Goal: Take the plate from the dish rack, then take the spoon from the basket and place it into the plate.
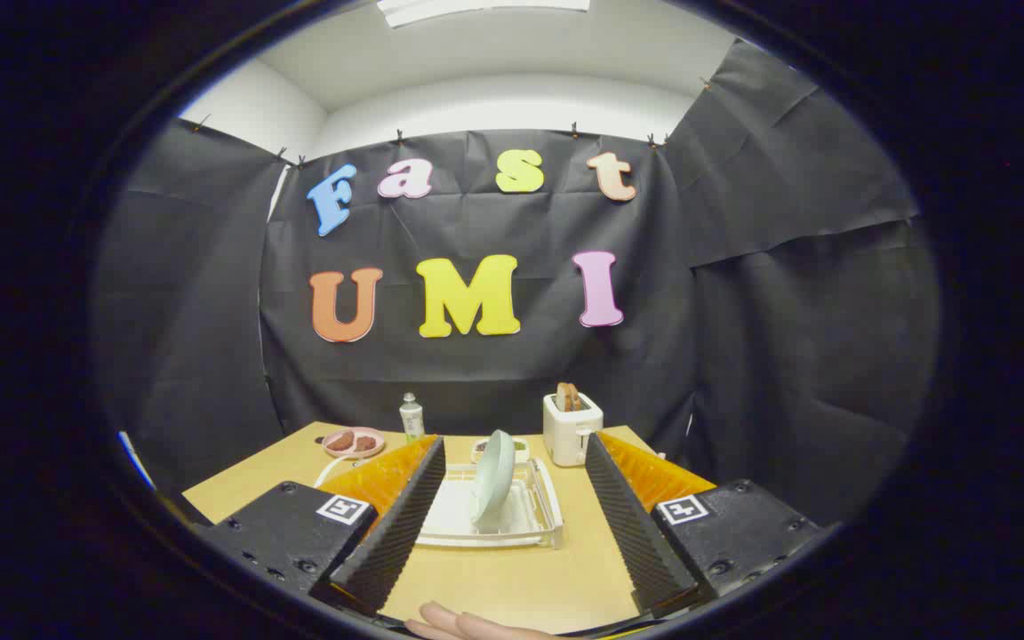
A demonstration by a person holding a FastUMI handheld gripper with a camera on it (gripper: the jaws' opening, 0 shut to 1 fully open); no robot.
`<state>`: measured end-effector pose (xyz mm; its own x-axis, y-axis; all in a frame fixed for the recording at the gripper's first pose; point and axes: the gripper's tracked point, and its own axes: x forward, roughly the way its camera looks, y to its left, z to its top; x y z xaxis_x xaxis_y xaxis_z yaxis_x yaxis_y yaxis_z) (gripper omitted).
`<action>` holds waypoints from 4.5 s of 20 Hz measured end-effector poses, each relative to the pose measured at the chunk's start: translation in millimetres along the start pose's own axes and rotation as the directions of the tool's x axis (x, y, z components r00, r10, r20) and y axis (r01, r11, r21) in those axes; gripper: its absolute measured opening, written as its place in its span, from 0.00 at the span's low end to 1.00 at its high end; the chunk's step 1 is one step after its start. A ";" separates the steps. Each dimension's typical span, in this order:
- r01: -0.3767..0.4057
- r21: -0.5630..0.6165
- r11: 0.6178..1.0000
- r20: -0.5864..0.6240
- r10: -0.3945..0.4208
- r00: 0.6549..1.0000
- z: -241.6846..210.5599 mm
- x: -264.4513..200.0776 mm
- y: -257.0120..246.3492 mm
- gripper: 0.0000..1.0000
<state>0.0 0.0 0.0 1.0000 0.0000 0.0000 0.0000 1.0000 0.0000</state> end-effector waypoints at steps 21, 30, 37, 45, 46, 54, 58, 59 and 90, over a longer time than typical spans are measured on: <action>0.028 -0.156 0.987 -0.347 -0.081 0.934 -20.3 149.0 7.7 1.00; -0.008 -0.362 0.932 -0.632 -0.239 0.737 -35.3 243.4 14.3 0.95; 0.033 -0.468 0.883 -0.707 -0.397 0.586 -61.2 275.4 9.4 0.73; 0.020 -0.627 0.779 -0.677 -0.556 0.483 -69.2 302.8 18.9 0.43; 0.026 -0.636 0.772 -0.672 -0.569 0.474 -68.2 303.7 17.5 0.29; 0.021 -0.687 0.726 -0.612 -0.595 0.521 -57.7 295.3 49.3 0.13; 0.109 -0.687 0.718 -0.568 -0.625 0.535 -58.0 295.1 53.3 0.13; 0.124 -0.689 0.714 -0.558 -0.631 0.539 -56.9 293.5 52.8 0.13; -0.009 -0.047 0.999 -0.535 -0.018 0.845 -180.5 60.3 9.9 0.12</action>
<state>60.3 9.9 -180.5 0.8446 -0.0176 -0.5352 -0.0092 0.9988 -0.0473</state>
